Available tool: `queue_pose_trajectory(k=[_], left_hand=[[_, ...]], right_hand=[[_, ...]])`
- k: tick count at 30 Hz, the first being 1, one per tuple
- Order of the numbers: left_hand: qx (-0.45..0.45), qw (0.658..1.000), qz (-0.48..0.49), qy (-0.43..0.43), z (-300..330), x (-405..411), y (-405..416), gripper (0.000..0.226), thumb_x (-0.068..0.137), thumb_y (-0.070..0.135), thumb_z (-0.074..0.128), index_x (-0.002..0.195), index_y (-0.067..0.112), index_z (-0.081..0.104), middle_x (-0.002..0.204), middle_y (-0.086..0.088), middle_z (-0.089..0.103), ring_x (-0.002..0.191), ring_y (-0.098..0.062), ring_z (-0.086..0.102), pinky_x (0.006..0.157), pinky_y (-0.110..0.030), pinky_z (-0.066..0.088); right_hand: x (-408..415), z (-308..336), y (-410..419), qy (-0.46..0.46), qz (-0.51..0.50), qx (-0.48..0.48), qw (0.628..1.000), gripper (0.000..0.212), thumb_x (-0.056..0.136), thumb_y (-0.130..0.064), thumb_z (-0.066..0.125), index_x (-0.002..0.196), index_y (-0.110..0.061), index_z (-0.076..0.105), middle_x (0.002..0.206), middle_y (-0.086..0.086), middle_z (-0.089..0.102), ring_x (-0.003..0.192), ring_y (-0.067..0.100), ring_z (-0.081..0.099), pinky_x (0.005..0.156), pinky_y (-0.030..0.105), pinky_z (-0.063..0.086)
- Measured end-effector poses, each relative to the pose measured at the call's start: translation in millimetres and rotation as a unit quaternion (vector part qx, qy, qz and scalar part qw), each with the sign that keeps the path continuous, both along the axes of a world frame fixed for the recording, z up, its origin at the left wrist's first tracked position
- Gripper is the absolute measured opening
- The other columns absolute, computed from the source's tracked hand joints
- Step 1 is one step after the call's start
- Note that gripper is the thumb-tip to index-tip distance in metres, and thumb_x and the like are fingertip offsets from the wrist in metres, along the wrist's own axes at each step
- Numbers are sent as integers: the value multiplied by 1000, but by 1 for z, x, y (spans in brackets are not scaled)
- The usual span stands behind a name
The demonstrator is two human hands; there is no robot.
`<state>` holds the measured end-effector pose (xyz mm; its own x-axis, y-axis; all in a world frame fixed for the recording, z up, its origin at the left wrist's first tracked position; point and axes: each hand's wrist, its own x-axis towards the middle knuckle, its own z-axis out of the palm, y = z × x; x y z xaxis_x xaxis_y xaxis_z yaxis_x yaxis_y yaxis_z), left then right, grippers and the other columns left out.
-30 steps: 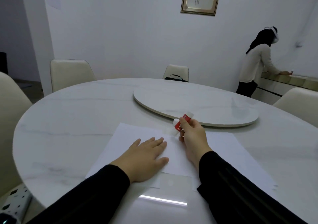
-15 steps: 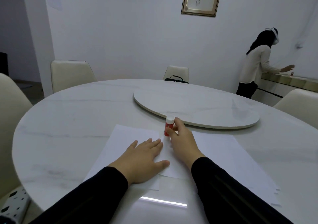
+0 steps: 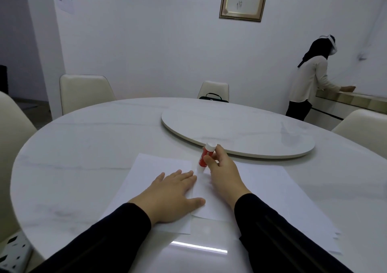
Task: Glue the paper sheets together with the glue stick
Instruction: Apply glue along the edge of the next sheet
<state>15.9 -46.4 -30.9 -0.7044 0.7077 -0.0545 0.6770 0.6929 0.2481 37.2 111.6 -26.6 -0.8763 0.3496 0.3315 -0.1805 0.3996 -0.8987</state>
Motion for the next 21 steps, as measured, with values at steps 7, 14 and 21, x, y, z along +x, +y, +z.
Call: queue_pose_trajectory(k=[7,14,21], left_hand=[[99,991,90,12,18,-30,9,41,98,34,31,136,24,44,146,0,40,135,-21,33,110,-39,27],[10,1000,16,-8,6,-42,21,56,95,18,20,145,45,18,159,9,6,146,-16,0,116,-47,-4],[-32,999,28,15,1,-34,20,55,96,27,15,148,40,3,159,12,-3,146,-16,-5,115,-54,-4]], right_hand=[[-2,0,-2,-21,26,49,998,24,95,-13,45,88,-35,53,84,-13,58,64,-19,49,57,-1,35],[-1,-1,-4,-16,7,67,998,22,93,-17,47,84,-36,50,87,-12,61,71,-7,55,56,6,37],[1,-1,-4,-20,2,83,996,12,93,-16,44,91,-26,51,87,-5,60,74,0,51,60,15,35]])
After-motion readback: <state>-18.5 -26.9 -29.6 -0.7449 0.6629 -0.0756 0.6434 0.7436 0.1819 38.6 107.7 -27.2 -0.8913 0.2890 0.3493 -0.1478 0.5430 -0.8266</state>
